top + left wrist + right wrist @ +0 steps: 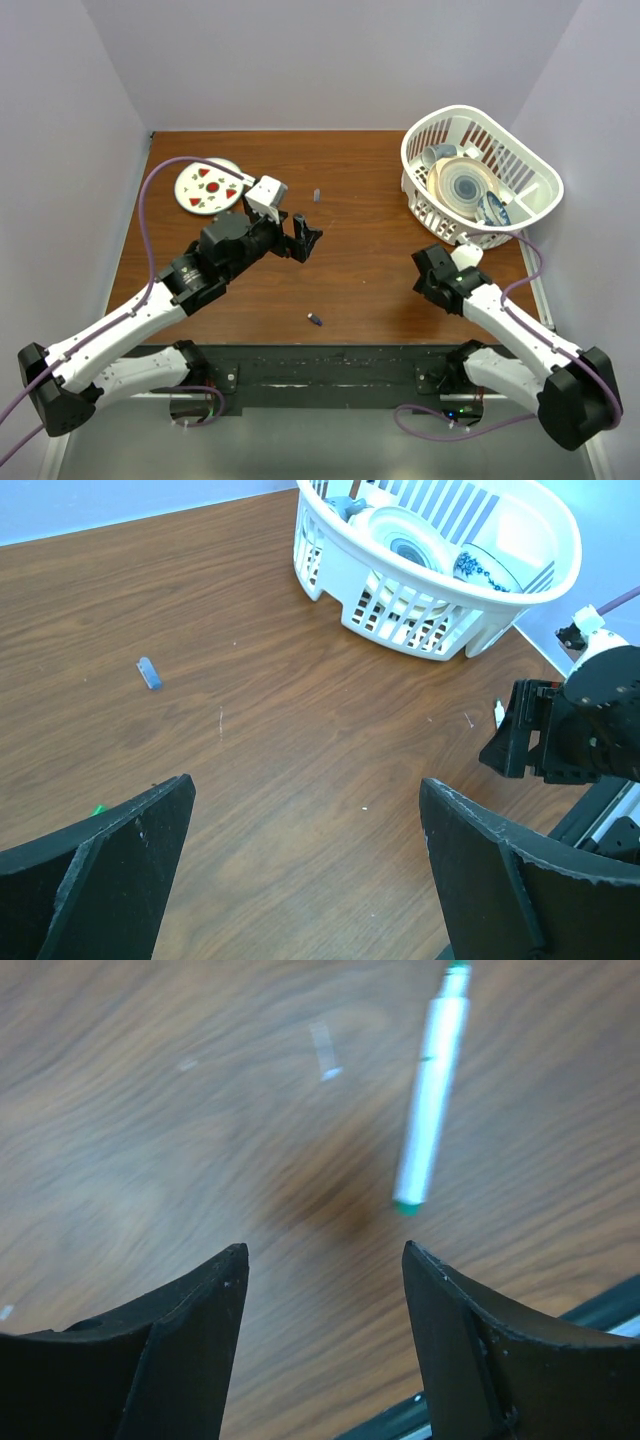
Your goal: Insert the pens into the pen caps
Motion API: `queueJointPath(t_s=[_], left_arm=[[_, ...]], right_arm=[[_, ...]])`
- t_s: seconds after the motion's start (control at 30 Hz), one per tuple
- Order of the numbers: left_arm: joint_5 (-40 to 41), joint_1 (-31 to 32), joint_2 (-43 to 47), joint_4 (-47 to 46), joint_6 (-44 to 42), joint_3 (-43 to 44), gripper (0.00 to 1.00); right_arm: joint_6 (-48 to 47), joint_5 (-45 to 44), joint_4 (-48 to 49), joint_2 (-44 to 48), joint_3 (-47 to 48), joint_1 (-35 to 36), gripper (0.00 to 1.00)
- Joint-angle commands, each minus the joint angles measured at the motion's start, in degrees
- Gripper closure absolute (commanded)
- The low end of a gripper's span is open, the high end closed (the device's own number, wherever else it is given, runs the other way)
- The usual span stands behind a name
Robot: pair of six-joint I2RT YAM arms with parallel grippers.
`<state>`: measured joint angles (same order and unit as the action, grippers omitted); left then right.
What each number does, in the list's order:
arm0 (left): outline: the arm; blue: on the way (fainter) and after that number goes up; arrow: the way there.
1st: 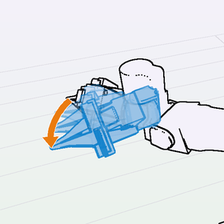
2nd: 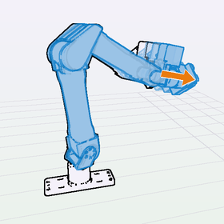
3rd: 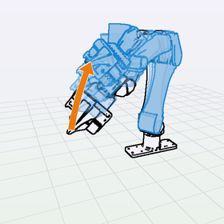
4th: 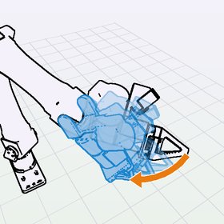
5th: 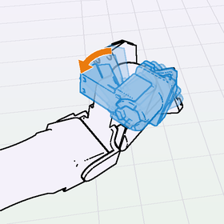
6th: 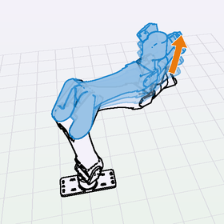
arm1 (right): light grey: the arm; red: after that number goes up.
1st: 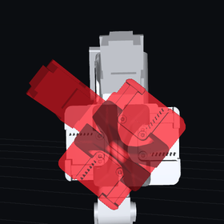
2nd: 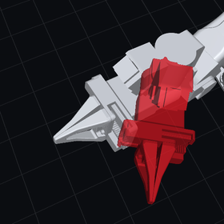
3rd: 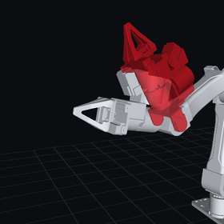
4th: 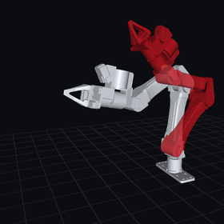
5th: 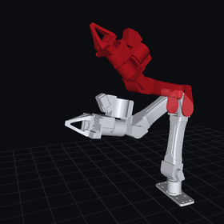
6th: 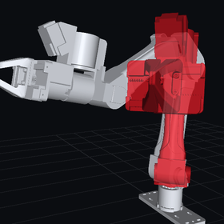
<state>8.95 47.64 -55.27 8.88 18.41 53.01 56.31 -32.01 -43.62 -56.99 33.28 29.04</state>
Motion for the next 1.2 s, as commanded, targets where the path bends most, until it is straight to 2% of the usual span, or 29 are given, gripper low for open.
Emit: queueJointPath(t_s=[0.0,0.33,0.53,0.63,0.8,1.03,1.17], left_arm=[[-1.2,-0.2,1.0,-3.2,-0.9,-0.4,0.00],[-2.4,-0.3,1.8,-4.0,-0.3,-0.8,0.00],[-3.3,-0.3,2.2,-4.1,0.0,-0.7,0.00],[-3.0,-0.3,2.8,-4.4,-0.1,-1.0,0.00],[-2.3,-0.2,3.6,-4.2,-0.1,-1.2,0.00],[-1.3,-0.2,4.4,-5.1,-0.2,-2.0,0.00],[-0.3,-0.3,3.9,-4.8,-0.1,-2.2,0.01]], right_arm=[[3.0,-2.4,2.7,-1.0,-1.7,-5.4,0.35],[3.6,-1.6,4.6,-10.1,0.3,-10.7,0.39],[2.8,1.5,7.0,-11.6,-1.5,-13.5,0.42],[1.8,2.9,8.6,-12.3,-2.4,-14.4,0.49],[-0.9,5.0,11.1,-13.5,-2.3,-14.5,0.73],[-5.0,9.2,15.4,-11.6,-3.1,-14.4,0.92],[-8.2,18.7,19.2,-7.7,-3.6,-14.3,0.98]])
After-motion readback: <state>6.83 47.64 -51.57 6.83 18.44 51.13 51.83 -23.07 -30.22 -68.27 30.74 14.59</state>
